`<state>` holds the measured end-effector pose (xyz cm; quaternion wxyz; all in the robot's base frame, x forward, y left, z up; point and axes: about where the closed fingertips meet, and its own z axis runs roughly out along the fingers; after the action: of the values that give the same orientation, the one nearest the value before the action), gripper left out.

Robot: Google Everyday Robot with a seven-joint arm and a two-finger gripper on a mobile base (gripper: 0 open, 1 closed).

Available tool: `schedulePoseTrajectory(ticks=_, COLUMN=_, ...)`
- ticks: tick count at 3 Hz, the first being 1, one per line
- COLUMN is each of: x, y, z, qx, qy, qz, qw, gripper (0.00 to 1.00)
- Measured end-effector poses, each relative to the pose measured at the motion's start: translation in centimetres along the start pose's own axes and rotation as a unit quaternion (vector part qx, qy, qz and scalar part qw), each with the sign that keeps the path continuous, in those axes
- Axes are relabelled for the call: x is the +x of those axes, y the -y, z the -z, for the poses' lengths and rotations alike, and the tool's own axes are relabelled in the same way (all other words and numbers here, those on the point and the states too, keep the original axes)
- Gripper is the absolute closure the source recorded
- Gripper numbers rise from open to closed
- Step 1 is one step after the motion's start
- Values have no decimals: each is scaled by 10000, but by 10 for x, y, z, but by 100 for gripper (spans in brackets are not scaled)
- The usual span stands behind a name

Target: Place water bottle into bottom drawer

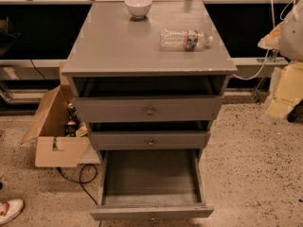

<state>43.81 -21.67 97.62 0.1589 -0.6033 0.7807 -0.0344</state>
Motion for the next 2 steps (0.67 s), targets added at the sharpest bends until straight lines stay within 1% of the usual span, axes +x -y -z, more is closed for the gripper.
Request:
schedulePoseTrajectory(ticks=1, x=0, y=0, z=0, qx=1, qy=1, qz=0, qw=10000, gripper=0)
schedulePoseTrajectory(ticks=2, x=-11, y=32, z=-13, qx=162, qy=258, qz=-12, qw=9995, gripper=0)
